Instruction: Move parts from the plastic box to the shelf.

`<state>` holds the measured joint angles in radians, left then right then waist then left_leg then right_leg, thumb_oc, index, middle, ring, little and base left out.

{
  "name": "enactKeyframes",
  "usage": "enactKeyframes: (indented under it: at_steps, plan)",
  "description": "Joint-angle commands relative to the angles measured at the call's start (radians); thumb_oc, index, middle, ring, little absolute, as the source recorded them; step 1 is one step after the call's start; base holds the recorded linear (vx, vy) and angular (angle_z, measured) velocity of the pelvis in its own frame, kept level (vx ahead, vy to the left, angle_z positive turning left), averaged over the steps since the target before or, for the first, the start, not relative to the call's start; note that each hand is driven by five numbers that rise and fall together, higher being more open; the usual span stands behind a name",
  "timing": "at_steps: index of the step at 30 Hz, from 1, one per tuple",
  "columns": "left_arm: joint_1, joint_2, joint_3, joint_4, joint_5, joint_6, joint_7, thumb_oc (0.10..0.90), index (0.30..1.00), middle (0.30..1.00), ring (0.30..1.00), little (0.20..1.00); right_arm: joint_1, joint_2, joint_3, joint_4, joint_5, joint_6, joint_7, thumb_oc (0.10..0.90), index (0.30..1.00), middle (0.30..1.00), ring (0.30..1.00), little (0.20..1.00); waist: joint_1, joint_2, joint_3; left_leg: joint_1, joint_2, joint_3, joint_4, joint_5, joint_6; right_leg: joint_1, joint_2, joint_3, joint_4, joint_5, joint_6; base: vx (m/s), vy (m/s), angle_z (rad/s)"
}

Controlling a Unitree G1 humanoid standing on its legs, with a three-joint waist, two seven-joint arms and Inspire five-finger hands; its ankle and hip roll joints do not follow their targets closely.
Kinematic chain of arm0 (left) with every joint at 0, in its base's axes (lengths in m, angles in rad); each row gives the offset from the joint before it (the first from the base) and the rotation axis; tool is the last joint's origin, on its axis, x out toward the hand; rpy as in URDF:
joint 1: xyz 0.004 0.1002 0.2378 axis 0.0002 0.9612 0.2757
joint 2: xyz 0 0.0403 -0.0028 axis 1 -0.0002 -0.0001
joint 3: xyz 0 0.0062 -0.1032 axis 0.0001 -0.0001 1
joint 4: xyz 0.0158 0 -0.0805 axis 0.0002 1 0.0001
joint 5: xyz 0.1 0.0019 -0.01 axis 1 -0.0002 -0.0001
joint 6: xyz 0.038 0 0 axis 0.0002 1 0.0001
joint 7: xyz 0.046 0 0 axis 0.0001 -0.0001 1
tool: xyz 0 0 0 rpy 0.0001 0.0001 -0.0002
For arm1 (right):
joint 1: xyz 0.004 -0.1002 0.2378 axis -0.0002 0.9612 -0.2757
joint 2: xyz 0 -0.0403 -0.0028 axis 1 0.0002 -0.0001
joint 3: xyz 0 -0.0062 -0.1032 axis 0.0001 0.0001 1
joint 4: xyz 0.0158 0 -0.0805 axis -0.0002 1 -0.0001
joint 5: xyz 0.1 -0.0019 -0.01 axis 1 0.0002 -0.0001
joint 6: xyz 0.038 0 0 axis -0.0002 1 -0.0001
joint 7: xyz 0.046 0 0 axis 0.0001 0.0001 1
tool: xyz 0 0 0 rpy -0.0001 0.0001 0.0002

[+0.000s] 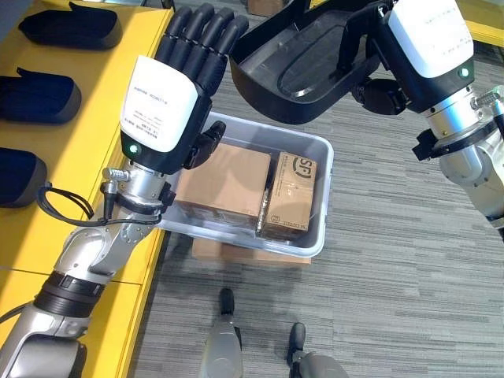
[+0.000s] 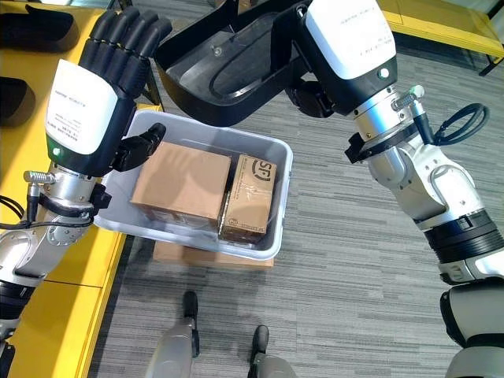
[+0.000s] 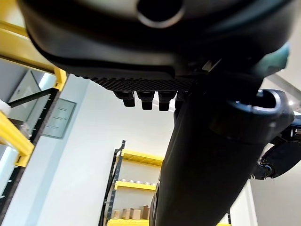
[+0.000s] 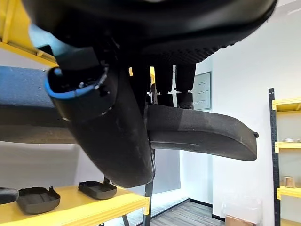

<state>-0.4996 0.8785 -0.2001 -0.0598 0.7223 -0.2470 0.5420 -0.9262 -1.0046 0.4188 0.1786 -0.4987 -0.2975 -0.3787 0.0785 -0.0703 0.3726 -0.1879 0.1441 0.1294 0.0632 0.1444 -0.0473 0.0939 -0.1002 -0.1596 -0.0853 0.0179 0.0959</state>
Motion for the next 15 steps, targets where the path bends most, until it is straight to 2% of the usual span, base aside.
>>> enactKeyframes:
  at_steps: [1,15]
  plan:
    - [0.008,-0.009,-0.055,-0.009,-0.001,-0.017,0.077,0.9,1.0,1.0,1.0,1.0,-0.081,0.064,0.028,0.048,0.107,0.017,-0.118,0.4,0.3,0.3,0.3,0.3,-0.004,0.001,-0.289,-0.074,0.143,-0.074,-0.008,0.061,-0.134,0.155,-0.024,-0.045,-0.002,-0.147,0.036,0.01,0.006,-0.04]
    - [-0.118,-0.02,-0.158,0.014,0.012,-0.019,0.058,0.9,1.0,1.0,1.0,1.0,-0.126,0.097,0.069,0.084,0.113,0.022,-0.109,0.4,0.3,0.3,0.3,0.3,-0.021,0.003,-0.3,-0.071,0.138,-0.072,-0.007,0.061,-0.135,0.157,-0.027,-0.039,-0.002,-0.145,0.037,0.0,0.0,0.0]
